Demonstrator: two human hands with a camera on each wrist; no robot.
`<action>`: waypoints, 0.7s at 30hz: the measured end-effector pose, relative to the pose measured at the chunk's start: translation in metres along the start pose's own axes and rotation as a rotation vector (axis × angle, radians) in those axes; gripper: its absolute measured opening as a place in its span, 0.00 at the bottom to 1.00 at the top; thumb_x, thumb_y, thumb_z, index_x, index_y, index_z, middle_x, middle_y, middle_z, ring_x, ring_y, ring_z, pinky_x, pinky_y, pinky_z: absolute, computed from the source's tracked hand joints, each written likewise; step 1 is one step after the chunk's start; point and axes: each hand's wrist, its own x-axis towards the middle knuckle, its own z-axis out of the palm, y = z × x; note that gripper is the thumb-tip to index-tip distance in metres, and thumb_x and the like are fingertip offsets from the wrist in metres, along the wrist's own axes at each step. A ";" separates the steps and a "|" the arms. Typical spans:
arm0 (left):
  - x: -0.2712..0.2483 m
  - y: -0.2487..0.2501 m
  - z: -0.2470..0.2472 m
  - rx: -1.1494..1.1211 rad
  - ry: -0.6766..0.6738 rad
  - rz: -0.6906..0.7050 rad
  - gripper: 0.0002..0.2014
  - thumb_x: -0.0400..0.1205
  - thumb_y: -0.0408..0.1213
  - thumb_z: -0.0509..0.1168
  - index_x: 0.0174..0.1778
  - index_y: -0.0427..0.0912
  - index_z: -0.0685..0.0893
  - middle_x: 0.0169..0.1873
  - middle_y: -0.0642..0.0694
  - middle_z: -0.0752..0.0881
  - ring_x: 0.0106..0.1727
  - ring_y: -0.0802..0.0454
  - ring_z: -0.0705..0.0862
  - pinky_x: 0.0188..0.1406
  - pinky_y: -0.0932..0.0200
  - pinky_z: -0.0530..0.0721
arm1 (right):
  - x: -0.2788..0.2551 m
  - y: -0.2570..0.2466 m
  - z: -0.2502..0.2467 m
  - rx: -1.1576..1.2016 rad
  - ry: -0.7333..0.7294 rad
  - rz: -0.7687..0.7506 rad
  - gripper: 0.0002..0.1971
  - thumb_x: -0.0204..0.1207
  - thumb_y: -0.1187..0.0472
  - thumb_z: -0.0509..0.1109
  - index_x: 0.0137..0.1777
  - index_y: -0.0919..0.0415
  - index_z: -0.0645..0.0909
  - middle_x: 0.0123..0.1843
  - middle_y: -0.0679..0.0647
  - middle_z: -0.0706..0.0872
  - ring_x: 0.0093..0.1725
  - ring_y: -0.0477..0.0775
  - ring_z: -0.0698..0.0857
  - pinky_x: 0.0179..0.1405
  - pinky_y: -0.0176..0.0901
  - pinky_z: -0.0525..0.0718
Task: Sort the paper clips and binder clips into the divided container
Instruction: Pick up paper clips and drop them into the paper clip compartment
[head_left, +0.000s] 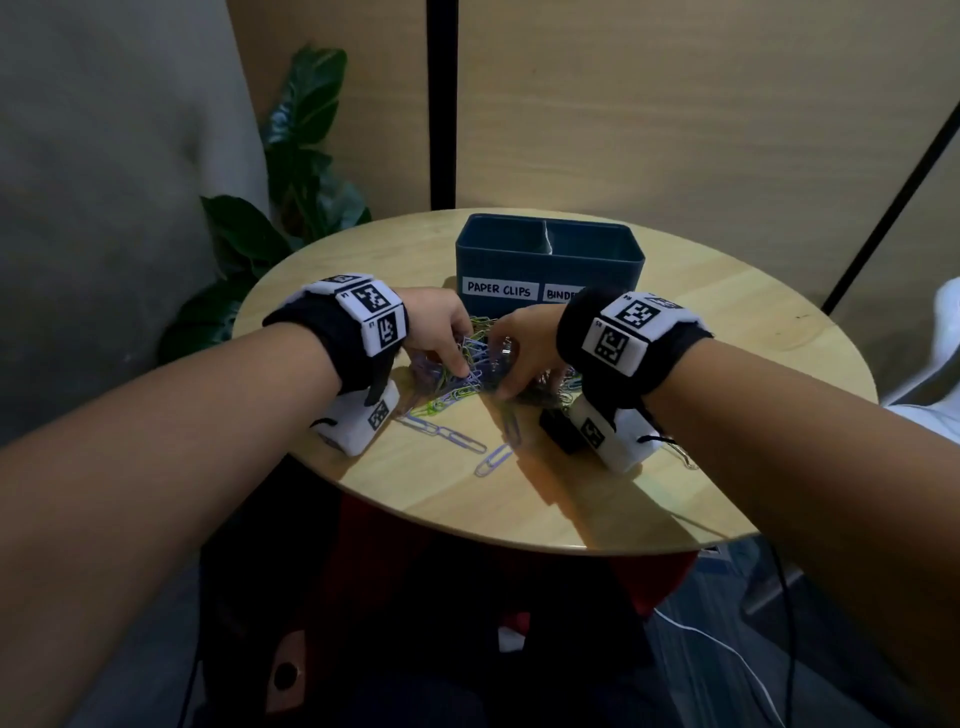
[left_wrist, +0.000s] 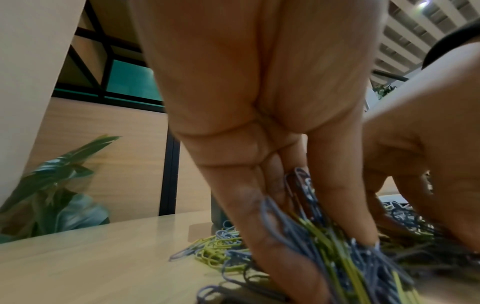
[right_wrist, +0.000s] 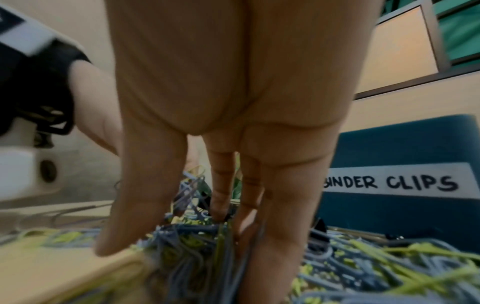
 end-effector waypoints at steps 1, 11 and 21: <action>-0.001 -0.001 -0.001 -0.037 -0.009 0.011 0.17 0.74 0.31 0.74 0.56 0.26 0.85 0.42 0.37 0.83 0.38 0.46 0.83 0.47 0.44 0.89 | 0.001 -0.001 0.001 -0.028 0.002 -0.005 0.29 0.70 0.57 0.77 0.70 0.62 0.76 0.63 0.60 0.83 0.51 0.56 0.83 0.24 0.32 0.85; -0.003 -0.007 0.000 -0.213 -0.046 -0.014 0.15 0.74 0.19 0.71 0.52 0.38 0.82 0.35 0.45 0.79 0.32 0.48 0.84 0.24 0.66 0.88 | 0.003 0.010 -0.006 -0.061 0.011 0.001 0.12 0.72 0.65 0.74 0.55 0.65 0.86 0.39 0.52 0.85 0.36 0.51 0.85 0.30 0.30 0.80; -0.003 0.000 -0.033 -0.391 0.153 0.081 0.09 0.75 0.19 0.70 0.37 0.38 0.85 0.32 0.40 0.84 0.17 0.62 0.84 0.28 0.66 0.89 | -0.004 0.022 -0.041 0.271 0.297 -0.033 0.08 0.71 0.67 0.75 0.50 0.65 0.88 0.28 0.44 0.84 0.18 0.35 0.82 0.27 0.24 0.84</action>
